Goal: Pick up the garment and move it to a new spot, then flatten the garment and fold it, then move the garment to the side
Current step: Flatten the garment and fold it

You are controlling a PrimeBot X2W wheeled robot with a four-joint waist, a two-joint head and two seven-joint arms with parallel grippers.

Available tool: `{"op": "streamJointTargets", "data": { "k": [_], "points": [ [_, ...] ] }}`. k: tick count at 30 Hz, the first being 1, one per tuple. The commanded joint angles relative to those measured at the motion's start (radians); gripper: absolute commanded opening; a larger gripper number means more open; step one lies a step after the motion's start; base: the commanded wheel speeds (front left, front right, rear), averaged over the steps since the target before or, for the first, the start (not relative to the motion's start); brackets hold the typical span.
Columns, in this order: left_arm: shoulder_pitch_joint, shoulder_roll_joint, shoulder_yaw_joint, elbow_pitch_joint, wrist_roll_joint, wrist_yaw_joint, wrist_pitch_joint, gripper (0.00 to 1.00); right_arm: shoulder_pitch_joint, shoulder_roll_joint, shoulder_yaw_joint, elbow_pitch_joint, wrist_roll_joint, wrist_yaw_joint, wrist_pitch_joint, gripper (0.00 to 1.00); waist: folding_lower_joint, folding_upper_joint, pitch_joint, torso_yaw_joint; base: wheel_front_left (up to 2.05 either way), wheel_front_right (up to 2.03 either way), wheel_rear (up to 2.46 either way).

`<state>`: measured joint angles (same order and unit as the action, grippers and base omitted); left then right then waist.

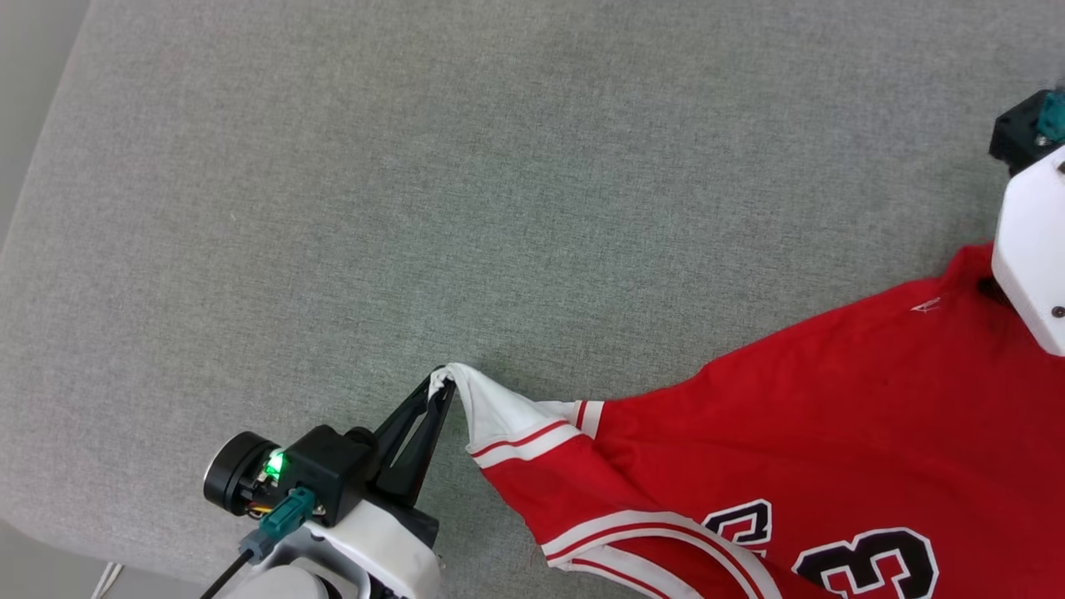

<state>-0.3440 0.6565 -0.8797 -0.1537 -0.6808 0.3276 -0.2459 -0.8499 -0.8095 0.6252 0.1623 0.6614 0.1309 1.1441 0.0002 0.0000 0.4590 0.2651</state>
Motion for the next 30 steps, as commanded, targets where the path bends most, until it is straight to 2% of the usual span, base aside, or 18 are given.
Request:
{"op": "streamJointTargets", "data": {
  "k": [1, 5, 6, 7, 8, 13, 17, 23, 24, 26, 30],
  "points": [
    [-0.018, -0.003, 0.002, 0.006, 0.003, -0.004, -0.004, 0.00, -0.009, 0.003, 0.033, 0.019, 0.008, 0.000, -0.009, 1.00, -0.0002, 0.0000, 0.011, 0.006, 0.00, 0.00, 0.00],
    [-0.021, -0.009, 0.005, 0.021, 0.005, -0.011, -0.007, 0.00, 0.018, 0.010, 0.115, 0.064, 0.041, 0.000, -0.033, 1.00, -0.0002, 0.0000, 0.013, 0.003, 0.00, 0.00, 0.00],
    [-0.021, -0.010, 0.005, 0.025, 0.005, -0.013, -0.008, 0.00, 0.019, 0.011, 0.128, 0.073, 0.048, 0.000, -0.039, 0.47, -0.0002, 0.0000, 0.010, 0.000, 0.00, 0.00, 0.00],
    [-0.020, -0.009, 0.005, 0.030, 0.005, -0.016, -0.009, 0.00, 0.014, 0.013, 0.133, 0.078, 0.053, 0.000, -0.056, 0.19, -0.0002, 0.0000, 0.005, -0.004, 0.00, 0.00, 0.00],
    [-0.020, -0.008, 0.004, 0.034, 0.007, -0.018, -0.010, 0.00, 0.004, 0.015, 0.134, 0.083, 0.058, 0.000, -0.075, 0.00, -0.0002, 0.0000, 0.000, -0.007, 0.00, 0.00, 0.00],
    [-0.021, 0.005, 0.011, 0.046, 0.011, -0.022, -0.013, 0.00, -0.061, 0.025, 0.103, 0.100, 0.086, 0.000, -0.191, 0.00, -0.0002, 0.0000, -0.057, -0.030, 0.00, 0.00, 0.00],
    [-0.023, 0.028, 0.023, 0.048, 0.026, -0.016, -0.013, 0.00, -0.088, 0.027, 0.076, 0.113, 0.092, 0.000, -0.345, 0.00, -0.0002, 0.0000, -0.115, -0.053, 0.00, 0.00, 0.00],
    [-0.070, 0.070, 0.028, 0.035, 0.057, -0.041, 0.002, 0.00, -0.087, 0.024, 0.072, 0.135, 0.117, 0.000, -0.512, 0.00, -0.0002, 0.0000, -0.206, -0.090, 0.00, 0.00, 0.00],
    [-0.131, 0.091, 0.047, 0.028, 0.066, -0.056, 0.020, 0.00, -0.094, 0.014, 0.083, 0.115, 0.128, 0.000, -0.574, 0.00, -0.0002, 0.0000, -0.236, -0.106, 0.00, 0.00, 0.00],
    [-0.154, 0.099, 0.052, 0.027, 0.075, -0.064, 0.029, 0.00, -0.103, 0.015, 0.081, 0.107, 0.130, 0.000, -0.603, 0.00, -0.0002, 0.0000, -0.244, -0.112, 0.00, 0.00, 0.00],
    [-0.309, 0.118, 0.091, 0.019, 0.104, -0.100, 0.075, 0.00, -0.142, 0.022, 0.056, 0.099, 0.117, 0.000, -0.724, 0.00, -0.0002, 0.0000, -0.264, -0.145, 0.00, 0.00, 0.00]
  ]
}}
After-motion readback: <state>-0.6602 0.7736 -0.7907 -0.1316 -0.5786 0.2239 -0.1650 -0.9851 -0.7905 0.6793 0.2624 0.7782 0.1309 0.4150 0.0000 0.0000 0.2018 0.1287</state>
